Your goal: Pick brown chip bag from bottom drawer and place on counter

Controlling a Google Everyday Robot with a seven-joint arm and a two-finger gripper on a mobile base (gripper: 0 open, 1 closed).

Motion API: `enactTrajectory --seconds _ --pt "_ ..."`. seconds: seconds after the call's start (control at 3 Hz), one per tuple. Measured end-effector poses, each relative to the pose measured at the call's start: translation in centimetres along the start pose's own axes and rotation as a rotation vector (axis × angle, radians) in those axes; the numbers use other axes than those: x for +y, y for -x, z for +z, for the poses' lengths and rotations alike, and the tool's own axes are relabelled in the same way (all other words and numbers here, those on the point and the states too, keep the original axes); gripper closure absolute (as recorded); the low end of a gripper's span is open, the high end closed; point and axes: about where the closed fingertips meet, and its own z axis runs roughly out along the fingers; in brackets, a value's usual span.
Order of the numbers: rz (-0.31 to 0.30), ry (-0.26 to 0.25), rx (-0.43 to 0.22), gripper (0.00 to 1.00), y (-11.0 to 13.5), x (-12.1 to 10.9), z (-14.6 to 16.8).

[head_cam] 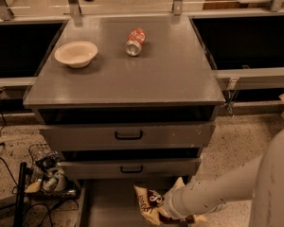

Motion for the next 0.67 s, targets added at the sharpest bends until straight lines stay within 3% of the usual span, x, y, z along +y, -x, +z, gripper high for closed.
enactTrajectory --seconds 0.67 --pt "0.049 -0.169 -0.075 1.0 0.6 -3.5 -7.8"
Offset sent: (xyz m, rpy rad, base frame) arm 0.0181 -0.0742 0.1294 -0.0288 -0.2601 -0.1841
